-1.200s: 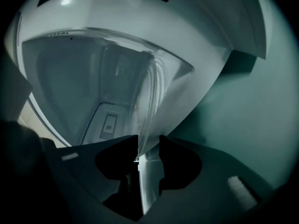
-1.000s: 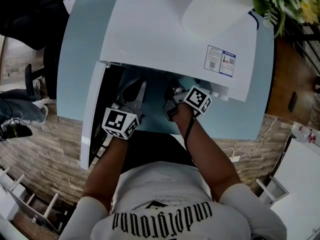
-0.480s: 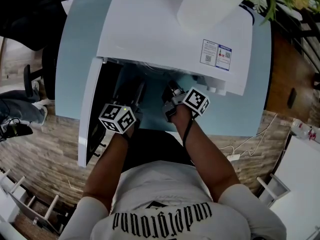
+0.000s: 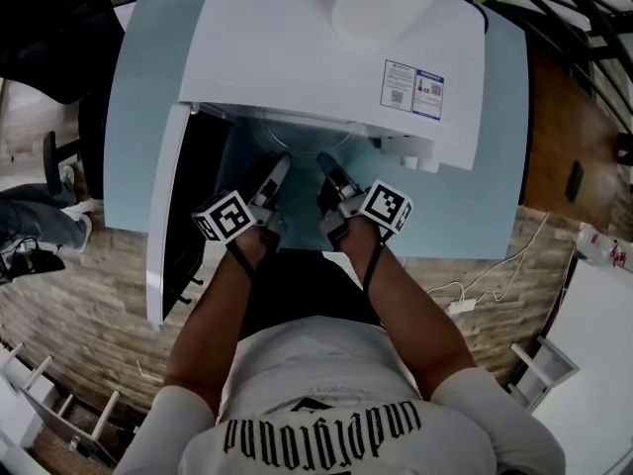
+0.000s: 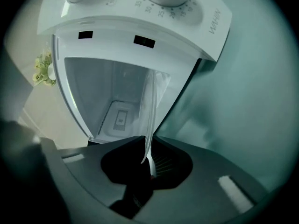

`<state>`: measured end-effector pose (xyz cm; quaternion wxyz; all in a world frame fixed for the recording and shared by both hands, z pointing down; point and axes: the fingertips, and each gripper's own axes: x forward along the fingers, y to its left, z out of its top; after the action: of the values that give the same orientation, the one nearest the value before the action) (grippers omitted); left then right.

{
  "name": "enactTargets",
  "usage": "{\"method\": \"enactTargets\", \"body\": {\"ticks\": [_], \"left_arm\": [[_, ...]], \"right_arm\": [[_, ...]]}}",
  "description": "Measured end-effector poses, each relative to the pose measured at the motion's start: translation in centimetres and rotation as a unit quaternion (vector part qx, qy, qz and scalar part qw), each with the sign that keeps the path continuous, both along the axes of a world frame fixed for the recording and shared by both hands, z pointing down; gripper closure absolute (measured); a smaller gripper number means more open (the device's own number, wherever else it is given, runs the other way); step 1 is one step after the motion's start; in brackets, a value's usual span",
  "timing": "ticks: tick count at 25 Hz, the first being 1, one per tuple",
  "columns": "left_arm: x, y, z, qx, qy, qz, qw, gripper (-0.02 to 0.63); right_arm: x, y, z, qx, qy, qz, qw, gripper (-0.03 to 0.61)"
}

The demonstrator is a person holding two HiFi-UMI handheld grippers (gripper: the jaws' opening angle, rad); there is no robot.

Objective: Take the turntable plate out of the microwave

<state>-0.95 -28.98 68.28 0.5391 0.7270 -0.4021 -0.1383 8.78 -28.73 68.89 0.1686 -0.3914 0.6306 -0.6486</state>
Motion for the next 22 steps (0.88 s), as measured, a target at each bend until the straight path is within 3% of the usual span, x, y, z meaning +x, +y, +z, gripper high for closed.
{"method": "enactTargets", "body": {"ticks": [7,11,13,16,18,19,22], "left_arm": [[0.3,-0.3,1.6,-0.038,0.067,-0.012,0.9970,0.331],[-0.1,-1.7,1.6,-0.018,0.073,-0.005,0.9971,0.331],[-0.5,-2.0,2.1,-0.030,0.078,-0.011,0.9964,0.333],[0.2,-2.0,2.0,-0.054,0.141,-0.016,0.9883,0.333],[0.9,-1.8,1.8,-0.059,0.163,-0.008,0.9849,0.336],[1.1,-1.6,1.9,-0.063,0.165,-0.005,0.9842,0.346],[1.1,-1.0,2.0,-0.068,0.172,-0.008,0.9827,0.494]], "right_arm": [[1.5,2.5,-0.3,-0.011,0.001,-0.006,1.000,0.541],[2.4,4.0,-0.2,-0.025,0.011,-0.012,1.000,0.545],[2.3,4.4,-0.7,-0.015,0.002,-0.020,1.000,0.545],[2.5,5.3,-0.9,-0.004,0.007,-0.038,0.999,0.546],[2.5,5.7,-1.2,0.002,-0.006,-0.044,0.999,0.548],[2.5,5.9,-1.4,0.004,-0.012,-0.047,0.999,0.548],[2.8,6.3,-1.6,0.016,-0.005,-0.063,0.998,0.546]]}}
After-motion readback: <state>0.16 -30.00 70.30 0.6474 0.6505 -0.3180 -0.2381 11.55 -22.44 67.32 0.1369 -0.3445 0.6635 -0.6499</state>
